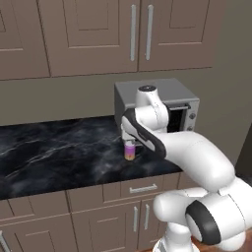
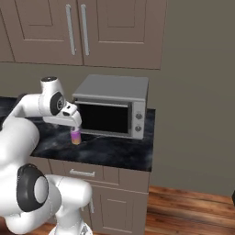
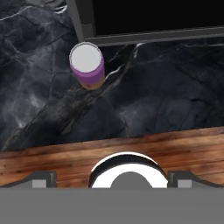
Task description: Four empty soda cans are scattered around the kitchen. Gather all the cans and cluster them next to the stove for recycling.
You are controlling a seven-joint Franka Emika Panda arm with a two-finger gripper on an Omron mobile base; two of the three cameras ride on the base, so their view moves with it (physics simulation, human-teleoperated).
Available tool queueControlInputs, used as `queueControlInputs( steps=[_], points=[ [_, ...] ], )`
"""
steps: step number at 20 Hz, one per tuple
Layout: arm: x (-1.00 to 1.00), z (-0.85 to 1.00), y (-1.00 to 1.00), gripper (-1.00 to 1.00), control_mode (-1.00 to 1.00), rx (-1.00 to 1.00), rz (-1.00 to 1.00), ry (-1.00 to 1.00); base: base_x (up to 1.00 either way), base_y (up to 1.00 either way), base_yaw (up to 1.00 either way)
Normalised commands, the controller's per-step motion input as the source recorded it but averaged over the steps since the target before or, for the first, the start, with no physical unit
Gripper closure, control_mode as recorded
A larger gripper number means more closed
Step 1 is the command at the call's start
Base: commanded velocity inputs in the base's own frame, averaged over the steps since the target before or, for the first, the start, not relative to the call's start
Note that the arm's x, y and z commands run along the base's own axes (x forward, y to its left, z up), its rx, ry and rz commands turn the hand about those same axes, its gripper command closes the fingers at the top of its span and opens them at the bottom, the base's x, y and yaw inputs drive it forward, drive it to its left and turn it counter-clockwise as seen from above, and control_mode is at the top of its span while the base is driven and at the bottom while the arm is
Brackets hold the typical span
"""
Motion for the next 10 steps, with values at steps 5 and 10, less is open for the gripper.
queueControlInputs(
  steps=[5, 10],
  points=[
    [0.27, -0.16, 0.0, -1.0, -1.0, 0.02, 0.01, 0.0, 0.0, 0.0, 0.0],
    [0.29, -0.19, 0.03, -1.0, -1.0, 0.01, 0.01, 0.0, 0.0, 0.0, 0.0]
  ],
)
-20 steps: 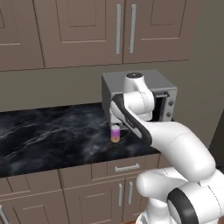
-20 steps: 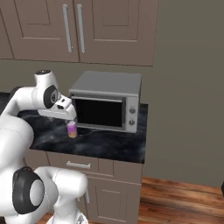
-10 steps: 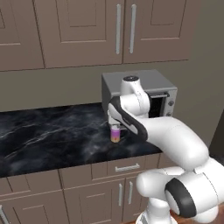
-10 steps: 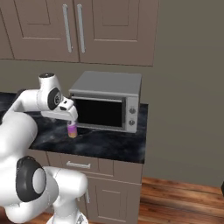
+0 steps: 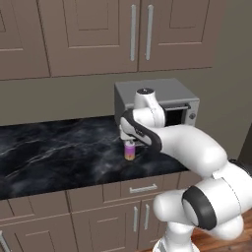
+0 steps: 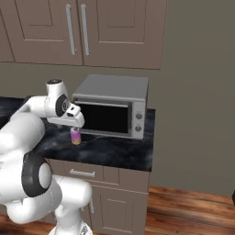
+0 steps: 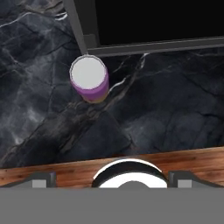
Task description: Four empty soda cans are scattered around the kitchen. Gather all the cans and cluster them next to the stove for recycling.
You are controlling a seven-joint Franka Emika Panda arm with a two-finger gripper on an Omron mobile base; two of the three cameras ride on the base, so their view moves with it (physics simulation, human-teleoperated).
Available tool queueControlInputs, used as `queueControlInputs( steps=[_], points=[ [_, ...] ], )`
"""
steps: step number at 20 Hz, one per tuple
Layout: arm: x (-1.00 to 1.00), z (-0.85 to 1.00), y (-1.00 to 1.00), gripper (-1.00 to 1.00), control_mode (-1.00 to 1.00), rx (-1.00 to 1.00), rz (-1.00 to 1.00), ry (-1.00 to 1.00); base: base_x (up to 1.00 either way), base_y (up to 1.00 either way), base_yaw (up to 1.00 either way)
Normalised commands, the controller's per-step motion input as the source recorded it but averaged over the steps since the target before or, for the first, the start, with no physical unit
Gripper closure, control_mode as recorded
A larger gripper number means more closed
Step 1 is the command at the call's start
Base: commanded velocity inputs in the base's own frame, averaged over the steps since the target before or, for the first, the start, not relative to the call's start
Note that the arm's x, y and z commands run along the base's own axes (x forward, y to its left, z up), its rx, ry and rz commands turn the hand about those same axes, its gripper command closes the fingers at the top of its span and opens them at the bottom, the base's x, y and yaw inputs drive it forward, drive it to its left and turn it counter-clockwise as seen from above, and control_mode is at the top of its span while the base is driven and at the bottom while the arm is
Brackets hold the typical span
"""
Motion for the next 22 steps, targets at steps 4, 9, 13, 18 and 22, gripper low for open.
queueControlInputs(
  steps=[4, 9, 13, 18, 22],
  points=[
    [0.25, -0.2, 0.07, -1.0, -1.0, 0.0, 0.01, 0.0, 0.0, 0.0, 0.0],
    [0.26, -0.16, 0.06, -1.0, -1.0, 0.0, 0.01, 0.0, 0.0, 0.0, 0.0],
    [0.24, -0.14, 0.03, -1.0, -1.0, 0.0, 0.01, 0.0, 0.0, 0.0, 0.0],
    [0.23, -0.17, 0.04, -1.0, -1.0, 0.0, 0.0, 0.0, 0.0, 0.0, 0.0],
    [0.21, -0.19, 0.06, -1.0, -1.0, 0.0, 0.0, 0.0, 0.0, 0.0, 0.0]
  ],
)
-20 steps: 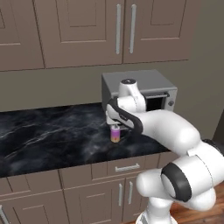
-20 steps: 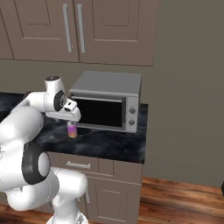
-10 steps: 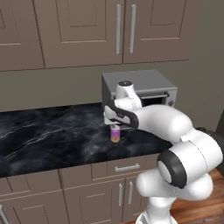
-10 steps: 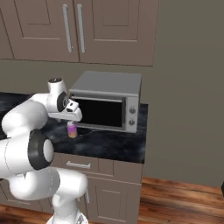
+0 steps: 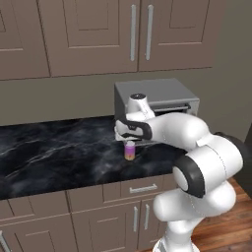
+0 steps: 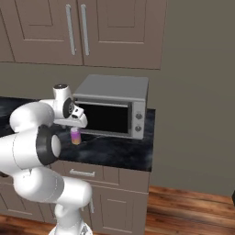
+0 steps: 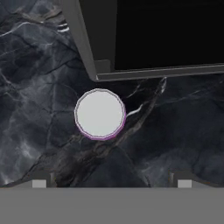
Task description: Four empty soda cans are scattered around the kitchen. Gather all the cans and cluster them next to the stove for recycling.
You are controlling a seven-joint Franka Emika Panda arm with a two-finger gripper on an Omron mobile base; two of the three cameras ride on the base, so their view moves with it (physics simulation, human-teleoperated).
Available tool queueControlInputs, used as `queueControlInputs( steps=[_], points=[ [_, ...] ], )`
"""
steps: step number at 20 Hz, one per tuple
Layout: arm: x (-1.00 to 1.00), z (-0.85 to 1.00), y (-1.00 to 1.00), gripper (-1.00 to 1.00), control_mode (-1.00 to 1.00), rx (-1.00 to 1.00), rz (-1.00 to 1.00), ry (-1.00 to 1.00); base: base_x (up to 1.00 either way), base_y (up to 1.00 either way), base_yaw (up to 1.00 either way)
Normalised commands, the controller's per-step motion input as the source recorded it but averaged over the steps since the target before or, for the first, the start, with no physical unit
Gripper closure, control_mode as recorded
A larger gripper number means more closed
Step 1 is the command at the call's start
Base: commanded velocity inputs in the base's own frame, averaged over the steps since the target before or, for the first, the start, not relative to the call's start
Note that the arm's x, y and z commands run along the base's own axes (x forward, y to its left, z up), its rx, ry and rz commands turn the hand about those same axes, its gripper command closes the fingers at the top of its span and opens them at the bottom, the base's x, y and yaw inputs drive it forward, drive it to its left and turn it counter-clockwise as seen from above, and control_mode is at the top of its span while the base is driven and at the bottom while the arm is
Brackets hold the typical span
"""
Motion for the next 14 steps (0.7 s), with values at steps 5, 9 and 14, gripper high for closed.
queueControlInputs(
  steps=[5, 9, 14],
  points=[
    [0.18, -0.15, 0.04, -1.0, -1.0, 0.0, 0.0, 0.0, 0.0, 0.0, 0.0],
    [0.16, -0.13, 0.0, -1.0, -1.0, 0.0, 0.0, 0.0, 0.0, 0.0, 0.0],
    [0.14, -0.14, 0.0, -1.0, -1.0, 0.0, 0.0, 0.0, 0.0, 0.0, 0.0]
  ],
)
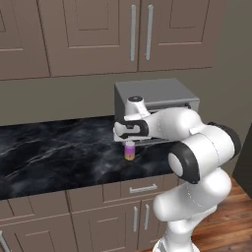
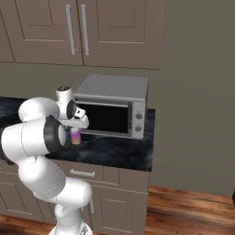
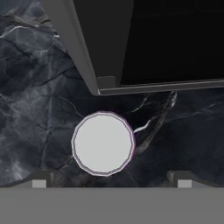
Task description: Four empty soda cans are scattered around the kitchen. Gather all the cans and cluster them next to the stove for recycling.
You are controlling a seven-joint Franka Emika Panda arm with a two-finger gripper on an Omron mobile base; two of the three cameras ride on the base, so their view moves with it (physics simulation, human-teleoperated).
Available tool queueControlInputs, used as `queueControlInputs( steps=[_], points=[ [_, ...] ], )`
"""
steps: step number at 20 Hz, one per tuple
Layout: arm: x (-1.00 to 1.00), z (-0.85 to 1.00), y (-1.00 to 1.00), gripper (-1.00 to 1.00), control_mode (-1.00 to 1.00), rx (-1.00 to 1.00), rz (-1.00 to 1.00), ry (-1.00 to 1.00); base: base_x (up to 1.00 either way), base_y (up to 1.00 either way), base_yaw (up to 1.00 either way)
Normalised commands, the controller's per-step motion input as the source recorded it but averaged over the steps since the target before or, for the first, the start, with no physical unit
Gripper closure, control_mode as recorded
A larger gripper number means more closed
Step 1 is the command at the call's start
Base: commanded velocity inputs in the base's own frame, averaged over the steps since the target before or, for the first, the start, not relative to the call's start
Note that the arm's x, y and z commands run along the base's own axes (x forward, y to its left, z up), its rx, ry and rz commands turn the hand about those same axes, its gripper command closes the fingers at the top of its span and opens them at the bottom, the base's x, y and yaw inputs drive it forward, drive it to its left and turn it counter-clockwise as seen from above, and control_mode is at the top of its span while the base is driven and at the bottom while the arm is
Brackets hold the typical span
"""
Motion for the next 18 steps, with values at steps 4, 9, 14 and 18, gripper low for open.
queueControlInputs(
  steps=[4, 9, 14, 18],
  points=[
    [0.13, -0.11, 0.0, -1.0, -1.0, 0.0, 0.0, 0.0, 0.0, 0.0, 0.0],
    [0.09, -0.12, 0.02, -1.0, -1.0, 0.0, 0.0, 0.0, 0.0, 0.0, 0.0],
    [0.08, -0.15, 0.01, -1.0, -1.0, 0.0, 0.0, 0.0, 0.0, 0.0, 0.0],
    [0.13, -0.13, 0.01, -1.0, -1.0, 0.0, 0.0, 0.0, 0.0, 0.0, 0.0]
  ],
)
